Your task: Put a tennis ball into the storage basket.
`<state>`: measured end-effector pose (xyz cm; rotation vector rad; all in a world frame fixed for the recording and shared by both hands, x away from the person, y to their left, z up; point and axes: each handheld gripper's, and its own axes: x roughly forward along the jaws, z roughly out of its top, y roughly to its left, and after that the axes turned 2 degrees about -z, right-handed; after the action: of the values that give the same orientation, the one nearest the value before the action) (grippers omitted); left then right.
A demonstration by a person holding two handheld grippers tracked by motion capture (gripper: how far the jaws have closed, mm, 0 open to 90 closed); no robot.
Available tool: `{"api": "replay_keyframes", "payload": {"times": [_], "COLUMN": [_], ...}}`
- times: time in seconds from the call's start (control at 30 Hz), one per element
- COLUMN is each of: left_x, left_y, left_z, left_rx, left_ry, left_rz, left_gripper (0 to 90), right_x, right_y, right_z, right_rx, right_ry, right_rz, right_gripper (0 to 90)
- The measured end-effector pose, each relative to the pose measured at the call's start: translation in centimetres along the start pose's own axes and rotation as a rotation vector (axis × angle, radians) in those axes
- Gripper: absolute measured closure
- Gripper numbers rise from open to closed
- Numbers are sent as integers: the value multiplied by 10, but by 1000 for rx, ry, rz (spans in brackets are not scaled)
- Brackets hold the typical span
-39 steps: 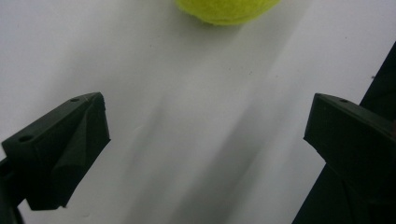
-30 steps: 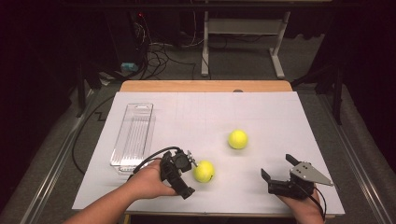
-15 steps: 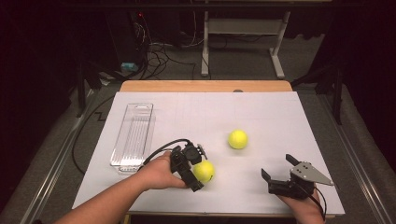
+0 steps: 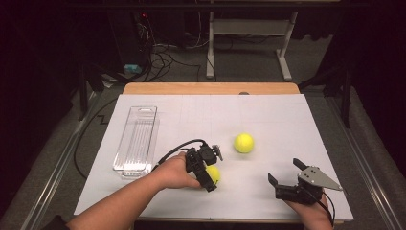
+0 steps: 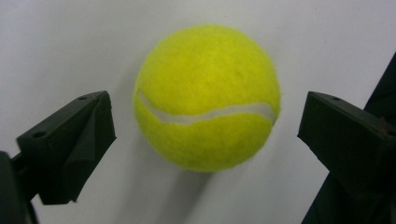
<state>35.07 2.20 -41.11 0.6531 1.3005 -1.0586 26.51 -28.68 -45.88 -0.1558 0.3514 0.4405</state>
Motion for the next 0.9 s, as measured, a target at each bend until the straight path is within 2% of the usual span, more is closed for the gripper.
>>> {"api": "replay_keyframes", "payload": {"times": [0.17,0.2,0.4,0.7,0.73,0.9], "left_x": [3,3,4,3,2,-2], "left_y": [2,2,3,1,1,-1], "left_z": [3,4,5,5,5,5], "left_rx": [-4,-4,-4,-2,13,-5], "left_ry": [8,8,12,21,40,18], "left_rz": [-7,-12,-21,-10,-4,-5], "left_gripper": [113,152,251,267,268,268], "right_x": [0,0,-1,-1,-1,-1], "right_y": [0,0,-1,0,0,0], "right_z": [0,0,0,0,0,0], "right_rx": [-1,0,3,0,1,-1], "right_ry": [-1,-1,-2,-3,-3,-2], "right_rz": [0,0,0,1,1,0], "right_gripper": [0,0,0,0,0,0]}}
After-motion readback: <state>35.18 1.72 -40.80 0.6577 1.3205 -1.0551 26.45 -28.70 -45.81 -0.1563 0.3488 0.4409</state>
